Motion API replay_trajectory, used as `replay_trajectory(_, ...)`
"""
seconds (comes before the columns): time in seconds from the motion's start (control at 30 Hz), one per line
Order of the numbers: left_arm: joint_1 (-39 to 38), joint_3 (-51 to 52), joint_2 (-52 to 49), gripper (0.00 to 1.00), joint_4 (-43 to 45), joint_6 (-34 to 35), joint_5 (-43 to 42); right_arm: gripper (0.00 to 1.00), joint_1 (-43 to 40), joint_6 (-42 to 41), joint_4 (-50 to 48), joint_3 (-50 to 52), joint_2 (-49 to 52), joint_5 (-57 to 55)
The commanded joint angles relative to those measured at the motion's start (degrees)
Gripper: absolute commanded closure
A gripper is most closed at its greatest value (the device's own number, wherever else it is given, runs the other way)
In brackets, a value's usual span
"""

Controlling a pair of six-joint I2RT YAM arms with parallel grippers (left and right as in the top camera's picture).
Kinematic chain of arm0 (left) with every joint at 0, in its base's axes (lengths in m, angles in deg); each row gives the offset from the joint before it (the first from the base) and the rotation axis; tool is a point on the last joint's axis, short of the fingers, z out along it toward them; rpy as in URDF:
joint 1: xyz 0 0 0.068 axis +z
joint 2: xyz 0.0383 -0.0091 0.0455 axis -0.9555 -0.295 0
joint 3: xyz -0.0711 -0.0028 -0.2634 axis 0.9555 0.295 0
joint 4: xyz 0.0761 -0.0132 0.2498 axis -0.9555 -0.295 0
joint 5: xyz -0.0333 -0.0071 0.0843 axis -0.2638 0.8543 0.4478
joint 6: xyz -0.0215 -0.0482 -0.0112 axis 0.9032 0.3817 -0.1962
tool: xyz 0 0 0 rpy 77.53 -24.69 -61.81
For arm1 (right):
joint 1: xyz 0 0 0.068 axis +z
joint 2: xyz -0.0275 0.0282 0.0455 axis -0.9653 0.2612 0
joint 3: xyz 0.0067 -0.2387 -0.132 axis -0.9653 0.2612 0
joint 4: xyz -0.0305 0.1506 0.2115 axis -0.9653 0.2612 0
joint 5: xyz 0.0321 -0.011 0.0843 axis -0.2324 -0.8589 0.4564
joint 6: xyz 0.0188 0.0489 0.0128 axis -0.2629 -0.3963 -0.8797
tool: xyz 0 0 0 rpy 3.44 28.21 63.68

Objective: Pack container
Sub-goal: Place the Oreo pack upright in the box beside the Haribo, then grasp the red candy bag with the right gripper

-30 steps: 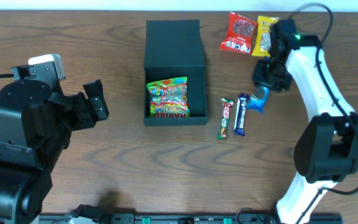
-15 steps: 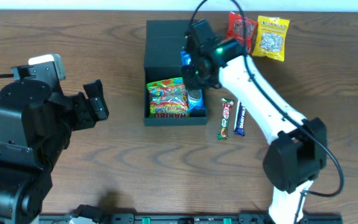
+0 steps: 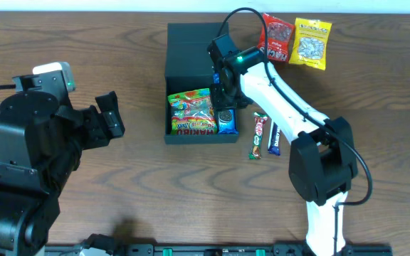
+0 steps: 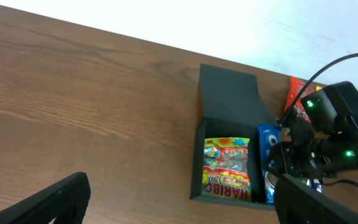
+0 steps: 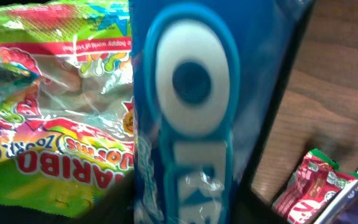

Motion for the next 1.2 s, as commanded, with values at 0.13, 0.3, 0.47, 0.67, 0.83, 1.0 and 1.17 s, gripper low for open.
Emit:
replay_trajectory(0.13,0.2,-1.0,0.0,0.05,0.0,-0.2,1.0,0.18,-0.1,-2.8,1.3,-1.7,-1.4,-0.5)
replay_trajectory(0.3,0.2,-1.0,0.0,0.05,0.0,-0.2,1.0,0.18,-0.3,-2.8,2.2,-6.0,-4.4,-1.4)
replay_trajectory(0.47,0.2,-1.0,0.0,0.05,0.0,-0.2,1.0,0.15,-1.6,-2.8,-1.1,-9.5,-8.3,-9.7)
replay_trajectory(0.67,0.2,-0.9,-0.8,0.05,0.0,-0.2,1.3,0.23,-7.3,-1.5,-10.5,-9.4,-7.5,-13.8)
replay_trajectory(0.83,0.2,-0.9,-2.8,0.05,0.0,-0.2,1.2,0.26,-12.5,-0.1,-16.3,-9.4,-3.5,-13.9)
replay_trajectory(1.0,0.2,-0.9,-5.6,0.05,0.0,-0.2,1.2,0.30,-17.1,0.0,-20.5,-11.2,2.7,-13.7)
replay_trajectory(1.17,0.1,-0.9,-9.8,0.05,1.9,-7.3,-2.5,0.30,-20.2,0.5,-19.6,-19.6,12.4,-12.2)
